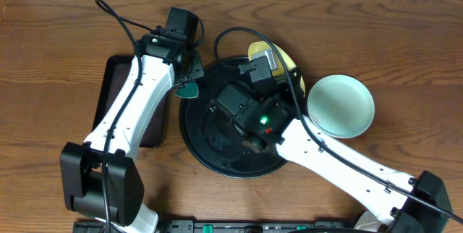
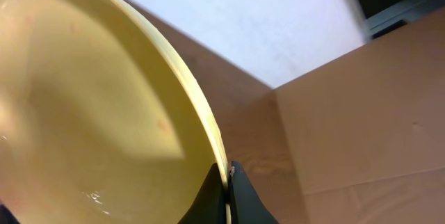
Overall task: Clean dirty plates on tray and stack at the side
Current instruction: 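Lift the yellow plate off the tray with the right gripper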
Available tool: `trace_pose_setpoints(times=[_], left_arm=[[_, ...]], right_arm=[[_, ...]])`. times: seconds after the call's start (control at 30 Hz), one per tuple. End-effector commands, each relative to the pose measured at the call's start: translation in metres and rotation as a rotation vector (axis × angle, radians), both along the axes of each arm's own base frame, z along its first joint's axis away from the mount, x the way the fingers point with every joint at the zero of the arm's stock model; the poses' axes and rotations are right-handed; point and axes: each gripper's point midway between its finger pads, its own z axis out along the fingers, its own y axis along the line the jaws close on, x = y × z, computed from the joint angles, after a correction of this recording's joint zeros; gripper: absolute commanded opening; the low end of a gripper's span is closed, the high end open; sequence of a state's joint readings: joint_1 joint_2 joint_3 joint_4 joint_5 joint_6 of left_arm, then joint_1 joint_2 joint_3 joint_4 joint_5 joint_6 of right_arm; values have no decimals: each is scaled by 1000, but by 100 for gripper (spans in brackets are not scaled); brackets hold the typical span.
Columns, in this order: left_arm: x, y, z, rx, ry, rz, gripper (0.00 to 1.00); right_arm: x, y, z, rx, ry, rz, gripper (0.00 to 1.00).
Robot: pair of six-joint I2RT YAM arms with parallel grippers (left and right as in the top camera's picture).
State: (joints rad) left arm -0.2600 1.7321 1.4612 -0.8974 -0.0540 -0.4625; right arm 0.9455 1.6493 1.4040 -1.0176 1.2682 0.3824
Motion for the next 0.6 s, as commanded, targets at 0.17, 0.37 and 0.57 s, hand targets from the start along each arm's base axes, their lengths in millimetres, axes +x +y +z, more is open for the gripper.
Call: trace_pose_setpoints(times=[0.17,0.37,0.57], left_arm=[[-5,1,-6,8,21,-16,10],[-5,1,-7,8,23,-16,10],[-5,1,-7,8,23,-16,10]], right_arm=[[-7,-2,32,-14,-155,-26,1],[-7,-8,17,93,-127,-55,1],[0,-30,-47,327,198,-140,1]])
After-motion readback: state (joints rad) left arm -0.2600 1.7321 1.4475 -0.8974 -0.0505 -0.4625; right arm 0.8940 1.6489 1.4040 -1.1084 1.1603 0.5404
